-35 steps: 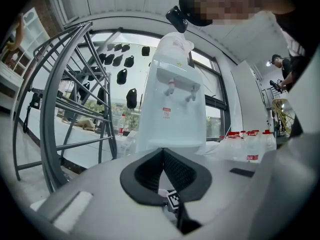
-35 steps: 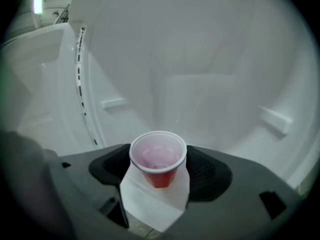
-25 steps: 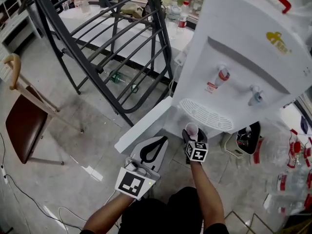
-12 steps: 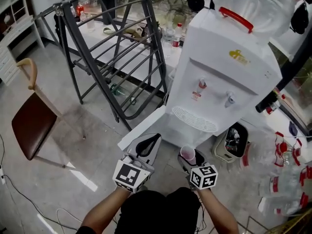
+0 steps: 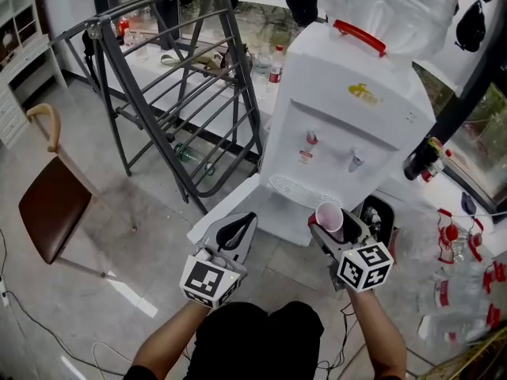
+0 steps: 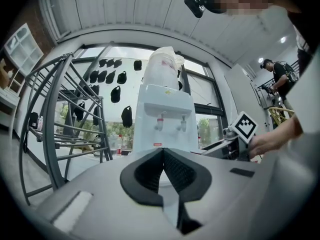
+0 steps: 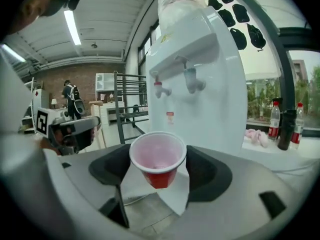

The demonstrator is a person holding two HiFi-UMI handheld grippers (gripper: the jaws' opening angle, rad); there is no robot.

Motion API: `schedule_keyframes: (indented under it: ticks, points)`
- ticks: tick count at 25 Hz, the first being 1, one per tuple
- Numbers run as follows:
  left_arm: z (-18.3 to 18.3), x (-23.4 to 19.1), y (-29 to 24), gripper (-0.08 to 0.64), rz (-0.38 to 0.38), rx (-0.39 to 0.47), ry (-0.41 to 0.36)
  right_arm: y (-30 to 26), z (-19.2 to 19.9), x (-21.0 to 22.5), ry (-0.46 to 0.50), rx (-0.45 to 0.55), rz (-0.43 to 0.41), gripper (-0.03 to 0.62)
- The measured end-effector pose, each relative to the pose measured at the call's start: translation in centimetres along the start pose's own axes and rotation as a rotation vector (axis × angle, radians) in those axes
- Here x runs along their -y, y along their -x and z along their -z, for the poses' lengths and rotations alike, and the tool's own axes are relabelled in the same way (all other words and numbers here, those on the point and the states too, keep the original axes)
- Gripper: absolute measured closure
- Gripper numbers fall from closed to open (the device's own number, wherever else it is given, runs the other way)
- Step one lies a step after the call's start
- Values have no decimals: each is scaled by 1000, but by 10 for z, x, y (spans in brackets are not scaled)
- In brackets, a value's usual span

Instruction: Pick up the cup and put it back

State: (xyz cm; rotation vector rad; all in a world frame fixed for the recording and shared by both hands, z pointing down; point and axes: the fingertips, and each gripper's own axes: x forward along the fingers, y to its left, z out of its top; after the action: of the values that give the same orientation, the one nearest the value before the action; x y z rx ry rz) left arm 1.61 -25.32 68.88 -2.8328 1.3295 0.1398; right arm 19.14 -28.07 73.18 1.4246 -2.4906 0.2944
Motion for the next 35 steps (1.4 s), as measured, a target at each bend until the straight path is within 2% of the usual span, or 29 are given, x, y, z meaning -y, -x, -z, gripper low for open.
schedule_keyframes:
  ticks: [6, 10, 18, 35]
  points:
    - [3, 7, -5, 554, 15, -9, 7, -22, -14, 41, -11, 20, 71, 259]
    - [4, 9, -8, 554, 16, -17, -27, -36, -11, 53, -12, 14, 89, 259]
    - [11, 6, -8, 554, 10, -27, -27, -56, 6, 64, -14, -30, 103, 258]
    - [11, 7, -10, 554, 24, -18, -9, -65, 3, 65, 7, -19, 124, 253]
